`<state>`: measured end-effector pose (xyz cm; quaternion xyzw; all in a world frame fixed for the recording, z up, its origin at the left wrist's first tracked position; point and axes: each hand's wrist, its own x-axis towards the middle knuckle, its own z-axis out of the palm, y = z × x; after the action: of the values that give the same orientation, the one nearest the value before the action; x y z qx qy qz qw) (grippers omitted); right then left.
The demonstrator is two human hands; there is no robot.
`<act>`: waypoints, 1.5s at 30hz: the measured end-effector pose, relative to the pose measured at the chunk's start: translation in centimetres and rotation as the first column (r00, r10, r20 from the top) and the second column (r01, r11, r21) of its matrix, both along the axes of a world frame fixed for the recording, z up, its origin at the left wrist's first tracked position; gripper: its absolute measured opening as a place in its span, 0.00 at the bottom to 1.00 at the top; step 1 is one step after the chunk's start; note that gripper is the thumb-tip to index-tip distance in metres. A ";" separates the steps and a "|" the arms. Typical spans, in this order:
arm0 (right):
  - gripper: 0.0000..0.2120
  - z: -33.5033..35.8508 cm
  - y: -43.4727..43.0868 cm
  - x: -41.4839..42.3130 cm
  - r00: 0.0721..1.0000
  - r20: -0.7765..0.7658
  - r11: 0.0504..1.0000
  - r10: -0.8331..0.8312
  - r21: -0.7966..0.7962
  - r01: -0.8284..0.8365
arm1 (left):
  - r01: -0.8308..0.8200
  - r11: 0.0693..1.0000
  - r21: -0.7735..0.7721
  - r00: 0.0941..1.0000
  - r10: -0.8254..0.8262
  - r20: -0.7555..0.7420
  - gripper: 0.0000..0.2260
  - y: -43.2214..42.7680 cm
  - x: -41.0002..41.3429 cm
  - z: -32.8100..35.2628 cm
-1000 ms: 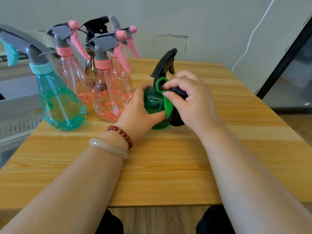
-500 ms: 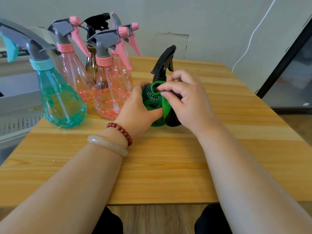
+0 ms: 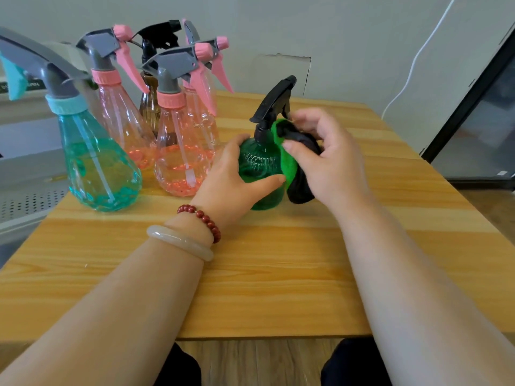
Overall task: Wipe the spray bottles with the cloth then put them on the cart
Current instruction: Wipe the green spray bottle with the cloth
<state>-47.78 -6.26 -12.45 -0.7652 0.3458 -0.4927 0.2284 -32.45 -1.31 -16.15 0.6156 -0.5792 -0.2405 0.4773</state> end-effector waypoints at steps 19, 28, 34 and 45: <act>0.10 -1.4 -0.6 0.5 0.997 -0.017 0.997 -0.073 -0.025 0.073 | -0.052 0.998 -0.029 0.998 0.053 0.038 0.35 -0.2 0.4 0.0; 0.09 -1.3 -0.3 0.3 0.996 0.080 0.999 -0.038 0.003 0.037 | 0.017 1.000 0.014 0.998 -0.016 -0.062 0.35 0.0 0.2 0.0; 0.12 -2.0 -1.3 -0.1 0.992 0.088 0.925 -0.096 0.376 0.056 | -0.017 1.000 -0.023 1.000 0.017 -0.003 0.35 0.1 -0.6 0.1; 0.11 -2.4 -1.0 0.8 0.962 0.261 0.896 -0.085 0.442 -0.041 | -0.025 1.000 0.004 0.998 0.026 -0.056 0.33 0.1 -0.2 0.2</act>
<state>-47.01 -7.25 -14.81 -0.6137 0.4227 -0.5044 0.4362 -32.63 -1.20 -15.99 0.6167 -0.5572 -0.2526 0.4954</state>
